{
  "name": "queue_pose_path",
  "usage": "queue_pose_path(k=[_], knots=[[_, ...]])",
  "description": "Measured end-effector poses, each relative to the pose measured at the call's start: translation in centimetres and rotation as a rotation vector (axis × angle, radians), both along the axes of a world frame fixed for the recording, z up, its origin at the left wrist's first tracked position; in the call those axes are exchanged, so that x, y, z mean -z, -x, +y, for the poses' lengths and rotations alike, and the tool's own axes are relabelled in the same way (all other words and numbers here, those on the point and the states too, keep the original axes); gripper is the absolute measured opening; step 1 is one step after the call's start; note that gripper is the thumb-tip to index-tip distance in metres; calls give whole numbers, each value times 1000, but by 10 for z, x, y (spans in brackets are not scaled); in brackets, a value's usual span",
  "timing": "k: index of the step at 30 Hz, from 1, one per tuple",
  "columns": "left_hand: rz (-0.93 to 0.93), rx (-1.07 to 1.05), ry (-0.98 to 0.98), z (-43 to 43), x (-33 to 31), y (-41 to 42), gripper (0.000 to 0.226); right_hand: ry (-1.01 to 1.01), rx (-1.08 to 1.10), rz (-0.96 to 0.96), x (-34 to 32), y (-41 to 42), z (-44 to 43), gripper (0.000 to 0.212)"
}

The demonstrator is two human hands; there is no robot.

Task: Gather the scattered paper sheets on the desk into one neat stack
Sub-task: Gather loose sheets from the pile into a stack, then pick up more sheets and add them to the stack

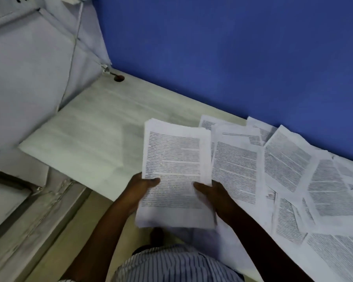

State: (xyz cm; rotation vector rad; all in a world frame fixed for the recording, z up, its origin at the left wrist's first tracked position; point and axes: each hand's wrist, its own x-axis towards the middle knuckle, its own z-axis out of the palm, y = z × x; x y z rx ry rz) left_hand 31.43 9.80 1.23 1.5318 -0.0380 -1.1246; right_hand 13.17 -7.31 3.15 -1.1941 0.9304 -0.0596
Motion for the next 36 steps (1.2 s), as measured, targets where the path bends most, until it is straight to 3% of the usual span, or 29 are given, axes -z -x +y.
queue_pose_path(k=[3,6,8,11,14,18,21,24,27,29,33,36], knots=[[-62,-114,-42,19,0,-33,29,52,-155,90,7,-27,21,11],[-113,-119,-70,31,2,-59,24,208,-269,154,20,-61,34,27],[-62,-91,-64,42,4,-76,20,312,-259,197,26,-89,40,26],[19,-67,-84,59,10,-89,37,224,-161,197,32,-126,41,25],[3,-55,-158,75,17,-90,51,121,-146,231,45,-155,42,39],[-112,-133,-274,82,27,-92,27,284,-241,316,58,-176,43,63],[-173,-161,-306,85,28,-100,30,366,-307,297,58,-189,45,54],[-358,-109,-443,90,31,-106,50,486,-437,268,55,-193,45,51],[-679,-80,-672,86,21,-101,41,711,-440,277,56,-174,42,49],[-790,-113,-725,78,17,-92,40,800,-366,273,57,-146,41,46],[-963,-24,-560,51,26,-64,40,1047,-257,343,66,-87,38,41],[-979,155,-426,12,28,-43,37,1095,-116,462,71,-54,25,45]])
